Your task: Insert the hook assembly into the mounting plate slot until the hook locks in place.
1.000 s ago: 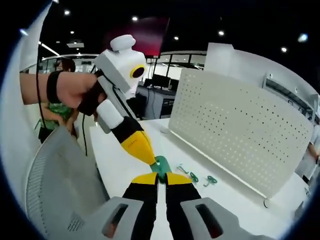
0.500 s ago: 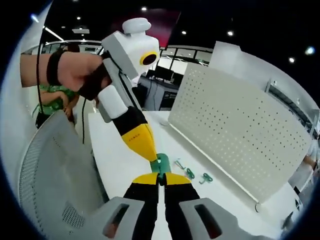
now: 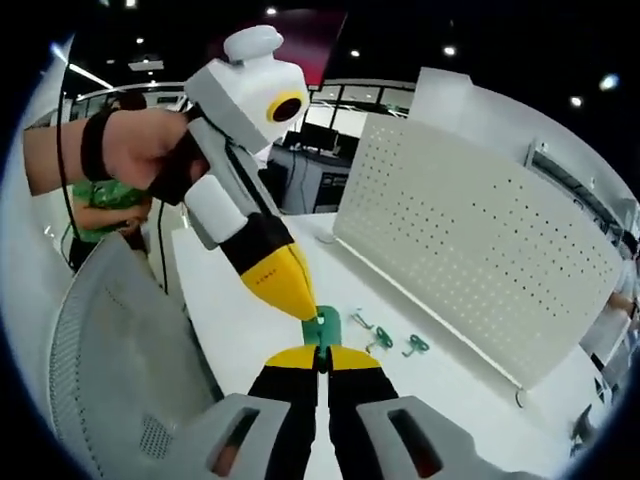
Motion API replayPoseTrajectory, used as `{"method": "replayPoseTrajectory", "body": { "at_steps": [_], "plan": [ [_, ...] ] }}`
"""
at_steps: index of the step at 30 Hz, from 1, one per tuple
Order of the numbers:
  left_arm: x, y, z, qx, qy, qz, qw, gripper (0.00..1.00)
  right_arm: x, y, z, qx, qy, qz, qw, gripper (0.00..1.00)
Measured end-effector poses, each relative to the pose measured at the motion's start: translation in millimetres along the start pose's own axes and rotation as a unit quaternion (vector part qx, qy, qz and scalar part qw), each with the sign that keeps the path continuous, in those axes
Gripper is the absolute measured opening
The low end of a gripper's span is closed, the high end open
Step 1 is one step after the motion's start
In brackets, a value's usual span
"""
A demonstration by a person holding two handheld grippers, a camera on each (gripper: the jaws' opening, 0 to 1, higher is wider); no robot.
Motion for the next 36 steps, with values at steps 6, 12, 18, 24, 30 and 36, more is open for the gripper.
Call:
{"method": "replayPoseTrajectory", "body": {
  "at_steps": [6,12,18,24,30,36],
  "plan": [
    [1,4.1,0.1,-0.033,-0.001,-0.024,0.9992,0.03,1,2.6,-4,-0.008,-0.005,-0.001,1.0000,0.00],
    [-2,2.1,5.0,-0.054,0.012,-0.033,0.9979,0.23,-1,5.0,-9,-0.009,-0.012,-0.004,0.9999,0.00],
    [2,4.9,6.0,-0.040,0.012,-0.052,0.9978,0.21,-1,7.5,-14,-0.008,-0.023,-0.010,0.9997,0.01],
    [6,6.5,8.1,-0.065,0.033,-0.074,0.9946,0.24,-1,13.0,-20,-0.013,-0.036,-0.018,0.9991,0.01],
    [10,4.3,8.1,-0.055,0.037,-0.088,0.9939,0.25,2,14.9,-25,-0.033,-0.051,-0.026,0.9978,0.01],
    [18,1.0,5.1,-0.047,0.032,-0.104,0.9930,0.23,6,16.7,-30,-0.061,-0.059,-0.038,0.9957,0.01]
  ]
}}
Point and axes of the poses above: the point that each gripper's makers call its tool centre point, and the gripper's own axes: x roughly backward along the fingers, z roughly to its left, y roughly out of its top, the point moved 1 cm from there along x, roughly backward along the fingers, and after that the axes turned 5 degrees about -x, right-handed, at the moved point
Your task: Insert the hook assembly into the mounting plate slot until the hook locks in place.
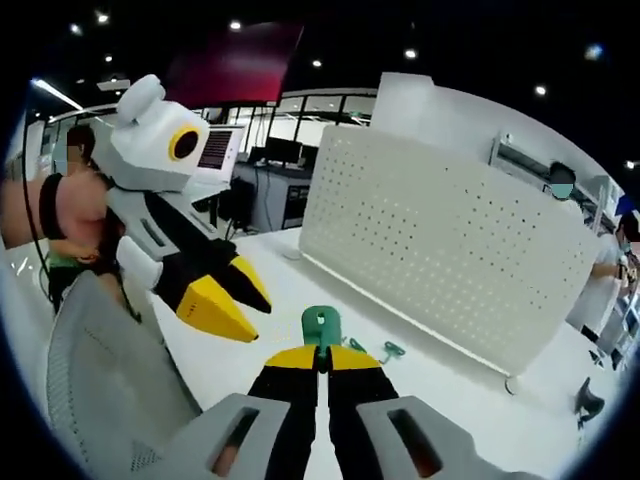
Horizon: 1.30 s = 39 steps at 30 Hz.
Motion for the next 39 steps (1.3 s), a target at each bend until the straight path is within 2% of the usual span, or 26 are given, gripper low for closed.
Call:
{"method": "replayPoseTrajectory", "body": {
  "at_steps": [3,5,7,10,15,22,39],
  "plan": [
    [4,0.6,-3.3,-0.012,0.000,-0.011,0.9999,0.25,1,1.1,-2,-0.005,-0.007,-0.003,1.0000,0.01],
    [9,5.7,-7.4,-0.020,-0.004,-0.031,0.9993,0.24,2,3.8,-4,-0.010,-0.012,-0.009,0.9998,0.01],
    [11,3.4,-8.1,-0.016,-0.005,-0.030,0.9994,0.27,3,5.0,-5,-0.013,-0.013,-0.011,0.9998,0.01],
    [15,5.4,-8.2,-0.049,0.002,-0.048,0.9977,0.32,3,7.0,-5,-0.014,-0.013,-0.012,0.9997,0.01],
    [21,10.7,-11.1,-0.047,0.004,-0.075,0.9960,0.39,6,12.2,-6,-0.014,-0.018,-0.018,0.9996,0.01],
    [25,9.9,-11.2,-0.049,0.012,-0.085,0.9951,0.42,9,18.7,-11,-0.025,-0.021,-0.025,0.9991,0.01],
    [21,5.5,-7.3,-0.045,0.014,-0.101,0.9938,0.53,12,27.0,-34,-0.038,-0.057,-0.040,0.9969,0.01]
  ]
}}
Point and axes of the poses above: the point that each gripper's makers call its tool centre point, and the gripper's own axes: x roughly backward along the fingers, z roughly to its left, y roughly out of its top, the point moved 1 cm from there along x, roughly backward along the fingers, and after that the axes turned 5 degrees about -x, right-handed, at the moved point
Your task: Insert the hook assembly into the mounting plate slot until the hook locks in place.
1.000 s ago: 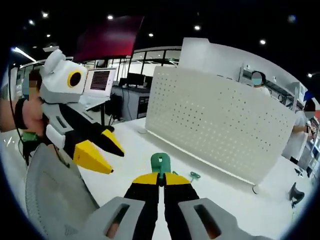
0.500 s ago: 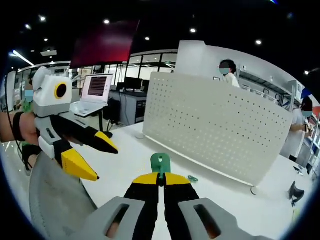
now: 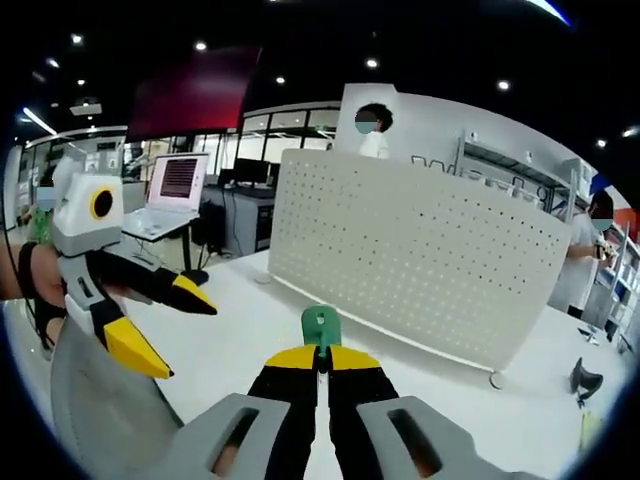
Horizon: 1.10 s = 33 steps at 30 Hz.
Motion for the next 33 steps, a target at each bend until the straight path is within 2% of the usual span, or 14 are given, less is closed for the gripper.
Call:
{"method": "replayPoseTrajectory", "body": {
  "at_steps": [6,8,14,24,33],
  "plan": [
    [-3,-0.7,5.5,-0.004,0.009,0.004,0.9999,0.58,-5,6.7,-11,-0.006,-0.010,-0.008,0.9999,0.01],
    [-3,1.9,6.7,-0.002,0.010,-0.004,0.9999,0.59,-6,8.8,-14,-0.010,-0.011,-0.010,0.9998,0.01],
    [-4,4.5,9.0,-0.005,0.015,-0.005,0.9999,0.62,-13,17.2,-28,-0.040,-0.022,-0.023,0.9987,0.01],
    [1,6.1,19.4,-0.006,0.041,-0.011,0.9991,0.71,-25,32.2,-44,-0.056,-0.033,-0.040,0.9971,0.01],
    [4,-0.2,22.1,0.003,0.044,-0.004,0.9990,0.70,-36,43.5,-61,-0.072,-0.044,-0.051,0.9952,0.01]
  ]
}}
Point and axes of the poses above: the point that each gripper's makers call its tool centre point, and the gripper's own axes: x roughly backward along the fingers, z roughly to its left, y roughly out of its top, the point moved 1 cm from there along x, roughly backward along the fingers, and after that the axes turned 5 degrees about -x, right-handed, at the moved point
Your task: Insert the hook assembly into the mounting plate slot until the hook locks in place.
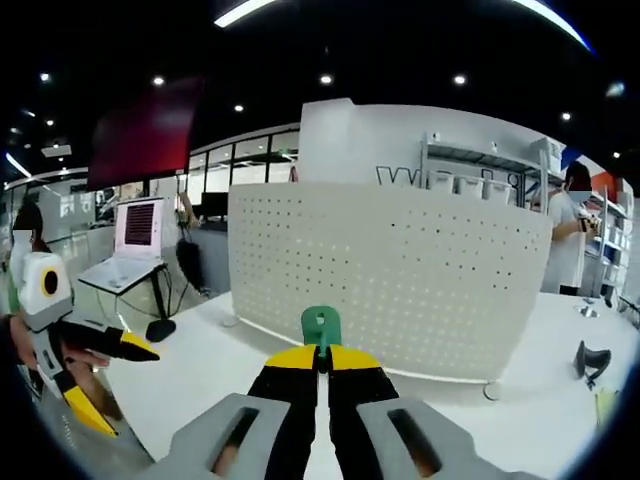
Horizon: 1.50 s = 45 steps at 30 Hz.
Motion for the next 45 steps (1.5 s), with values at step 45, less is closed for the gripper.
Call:
{"method": "replayPoseTrajectory", "body": {
  "at_steps": [45],
  "plan": [
    [0,-7.3,18.6,0.007,-0.002,0.013,0.9999,0.69,-65,49.9,-59,-0.087,-0.058,-0.055,0.9930,0.01]
  ]
}}
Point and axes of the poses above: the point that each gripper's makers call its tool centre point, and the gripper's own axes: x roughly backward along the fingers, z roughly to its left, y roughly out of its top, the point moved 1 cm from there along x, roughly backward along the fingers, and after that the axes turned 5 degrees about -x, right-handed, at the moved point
